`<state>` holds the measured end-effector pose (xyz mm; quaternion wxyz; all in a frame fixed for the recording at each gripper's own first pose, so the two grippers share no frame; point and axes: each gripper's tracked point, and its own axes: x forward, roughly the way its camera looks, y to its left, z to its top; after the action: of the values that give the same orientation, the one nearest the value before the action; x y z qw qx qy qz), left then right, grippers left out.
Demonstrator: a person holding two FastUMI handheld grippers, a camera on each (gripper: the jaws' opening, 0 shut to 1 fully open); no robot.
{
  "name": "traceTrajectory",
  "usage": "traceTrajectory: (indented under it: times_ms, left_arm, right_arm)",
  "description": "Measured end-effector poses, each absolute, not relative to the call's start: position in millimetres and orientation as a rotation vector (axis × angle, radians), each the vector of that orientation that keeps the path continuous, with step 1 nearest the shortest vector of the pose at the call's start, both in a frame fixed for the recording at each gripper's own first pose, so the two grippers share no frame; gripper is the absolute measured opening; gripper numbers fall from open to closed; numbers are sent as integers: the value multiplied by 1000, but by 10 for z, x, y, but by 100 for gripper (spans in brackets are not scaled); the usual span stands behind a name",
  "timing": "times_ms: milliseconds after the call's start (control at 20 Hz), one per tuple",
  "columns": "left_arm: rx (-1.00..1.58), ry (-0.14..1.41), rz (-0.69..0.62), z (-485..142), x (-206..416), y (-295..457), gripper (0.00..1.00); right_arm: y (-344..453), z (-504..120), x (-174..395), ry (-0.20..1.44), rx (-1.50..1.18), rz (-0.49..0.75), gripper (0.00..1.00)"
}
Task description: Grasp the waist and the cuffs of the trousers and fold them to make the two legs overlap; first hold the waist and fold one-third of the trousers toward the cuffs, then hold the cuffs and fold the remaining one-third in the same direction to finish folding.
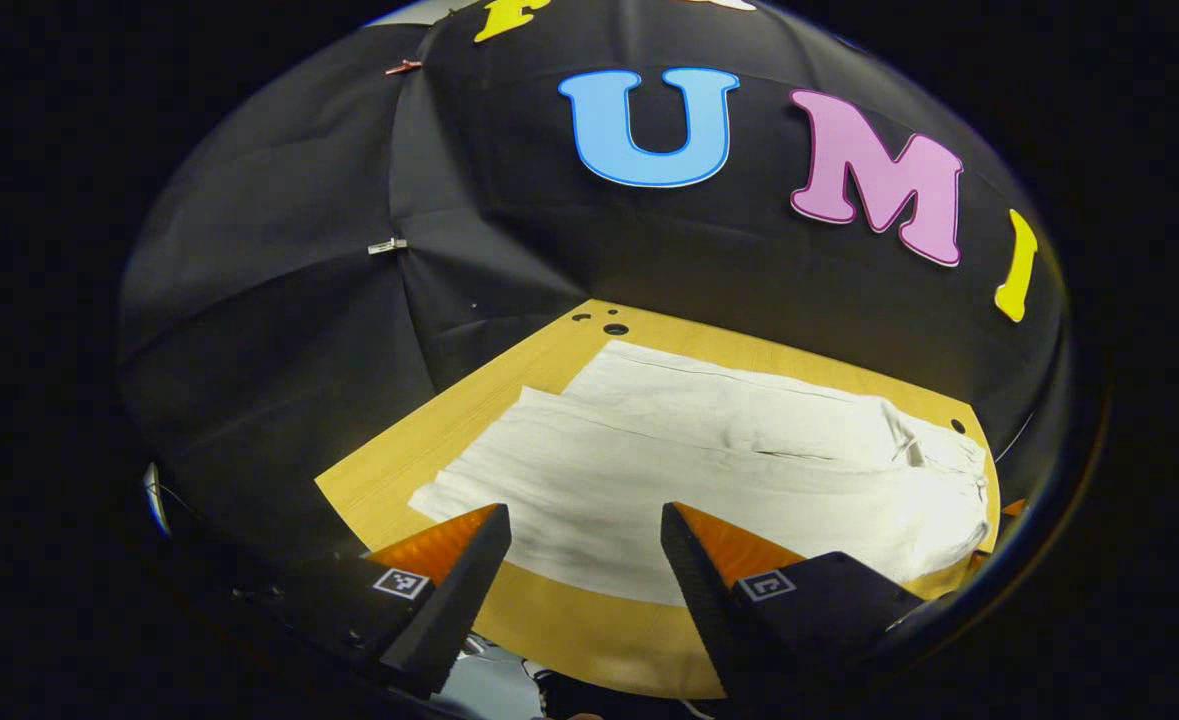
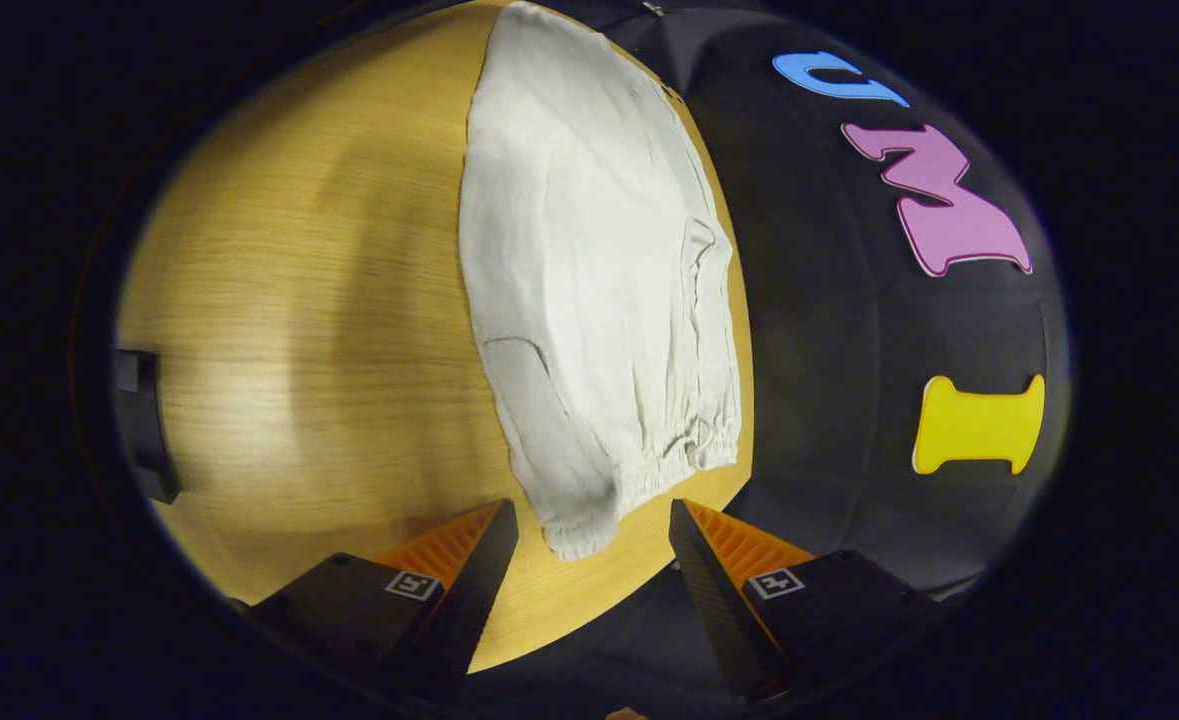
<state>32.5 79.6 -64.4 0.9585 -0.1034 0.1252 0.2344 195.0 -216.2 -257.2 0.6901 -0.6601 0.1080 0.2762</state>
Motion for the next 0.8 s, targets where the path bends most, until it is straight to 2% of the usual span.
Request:
traceTrajectory:
  times_ms: [350, 400, 450, 550, 600, 650, 700, 750, 800]
  left_arm:
    - [-203, 306, 501, -915, 198, 965, 96]
    - [-197, 341, 493, -1030, 193, 949, 100]
    - [-182, 365, 494, -1109, 184, 952, 96]
    - [-132, 390, 475, -1191, 206, 898, 96]
    - [-117, 391, 469, -1207, 239, 887, 96]
    - [-105, 394, 463, -1242, 239, 871, 97]
    - [-92, 404, 469, -1273, 218, 894, 99]
    - [-80, 423, 474, -1323, 209, 912, 98]
    - [-68, 445, 456, -1395, 212, 893, 98]
  right_arm:
    - [-2031, -2655, 2322, 300, -1455, 628, 89]
    - [-2009, -2690, 2343, 326, -1445, 636, 82]
    - [-1998, -2691, 2355, 338, -1443, 644, 74]
    - [-2012, -2789, 2327, 396, -1449, 673, 49]
    - [-2007, -2814, 2298, 412, -1453, 688, 32]
    - [-2014, -2813, 2308, 422, -1468, 683, 33]
    - [-2018, -2821, 2323, 441, -1491, 667, 26]
    - [-2009, -2834, 2342, 448, -1517, 659, 26]
    - [-1980, -2816, 2325, 457, -1544, 663, 20]
